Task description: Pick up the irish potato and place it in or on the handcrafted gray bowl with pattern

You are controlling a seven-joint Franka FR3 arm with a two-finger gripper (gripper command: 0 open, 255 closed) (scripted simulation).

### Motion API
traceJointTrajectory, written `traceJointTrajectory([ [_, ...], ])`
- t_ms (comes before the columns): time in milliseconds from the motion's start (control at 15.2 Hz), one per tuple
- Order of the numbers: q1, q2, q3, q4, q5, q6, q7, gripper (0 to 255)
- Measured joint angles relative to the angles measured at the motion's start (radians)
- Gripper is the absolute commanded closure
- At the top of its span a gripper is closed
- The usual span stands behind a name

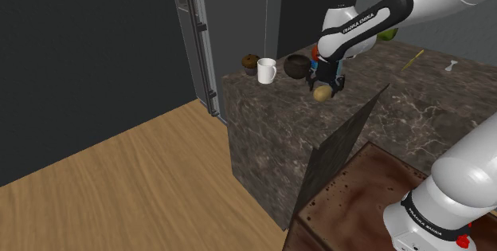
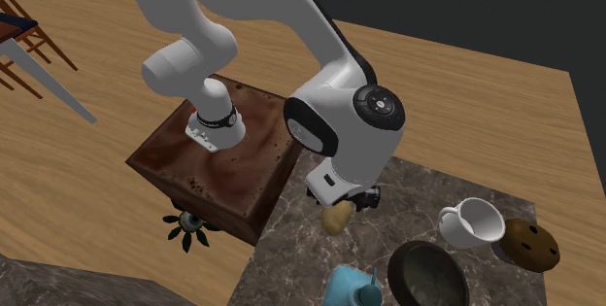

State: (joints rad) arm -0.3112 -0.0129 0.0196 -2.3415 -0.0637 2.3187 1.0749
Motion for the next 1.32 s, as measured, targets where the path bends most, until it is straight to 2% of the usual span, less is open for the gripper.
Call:
traceJointTrajectory([
  [528, -0.001, 0.022, -0.001, -0.012, -0.003, 0.034, 0.002, 0],
  [594, -0.001, 0.022, -0.001, -0.012, -0.003, 0.034, 0.002, 255],
  [1320, -0.001, 0.016, -0.001, -0.012, -0.002, 0.028, 0.001, 255],
])
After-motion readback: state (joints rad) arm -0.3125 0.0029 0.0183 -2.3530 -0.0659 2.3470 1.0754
